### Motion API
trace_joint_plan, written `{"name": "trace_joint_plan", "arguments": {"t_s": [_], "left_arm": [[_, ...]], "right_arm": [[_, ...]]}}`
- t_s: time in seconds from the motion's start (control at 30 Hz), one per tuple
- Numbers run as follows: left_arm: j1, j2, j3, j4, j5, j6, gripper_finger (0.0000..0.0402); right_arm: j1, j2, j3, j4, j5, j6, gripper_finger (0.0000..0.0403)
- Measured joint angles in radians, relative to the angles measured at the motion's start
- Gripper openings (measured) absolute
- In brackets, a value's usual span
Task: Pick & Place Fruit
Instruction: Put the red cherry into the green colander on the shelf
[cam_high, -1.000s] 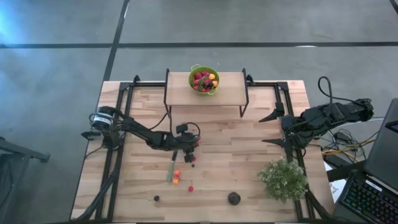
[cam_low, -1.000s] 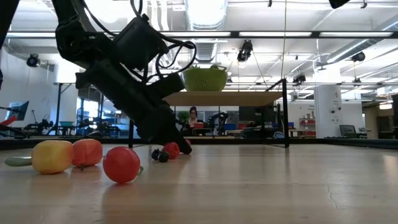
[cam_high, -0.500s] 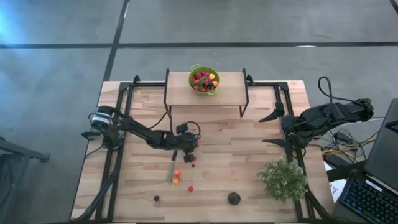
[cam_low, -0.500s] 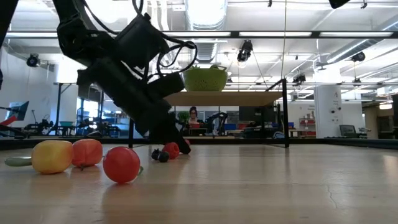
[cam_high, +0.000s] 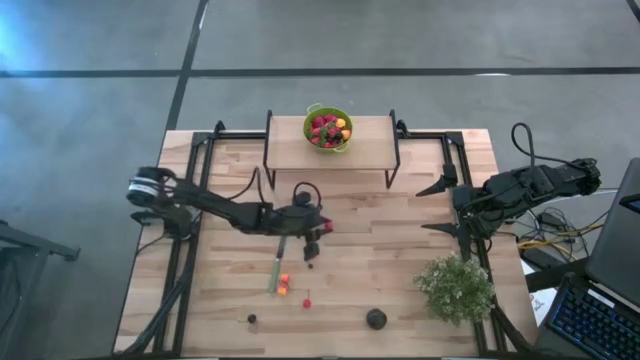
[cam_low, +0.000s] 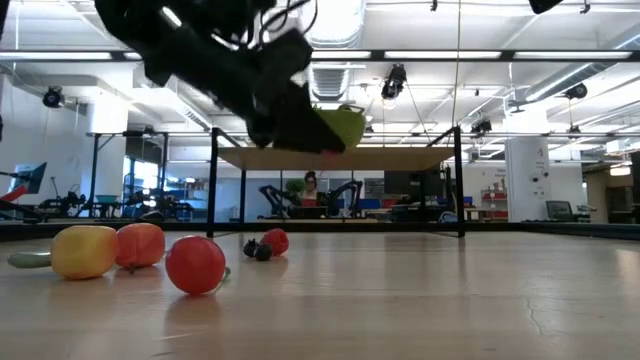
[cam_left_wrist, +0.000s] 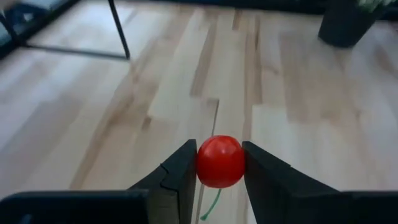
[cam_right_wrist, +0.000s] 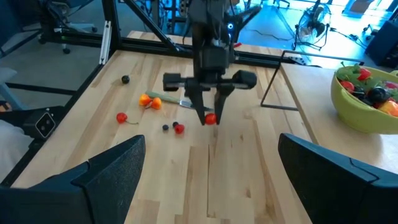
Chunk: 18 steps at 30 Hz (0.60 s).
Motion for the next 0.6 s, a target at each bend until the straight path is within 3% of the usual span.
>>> {"name": "trace_joint_plan", "arguments": {"t_s": [0.6], "left_arm": [[0.040,-0.043,0.216,0.003,-0.018,0.193,0.0122]], "right_arm": [[0.000,0.001,0.000,0.000,0.000,0.000,0.0363]]}}
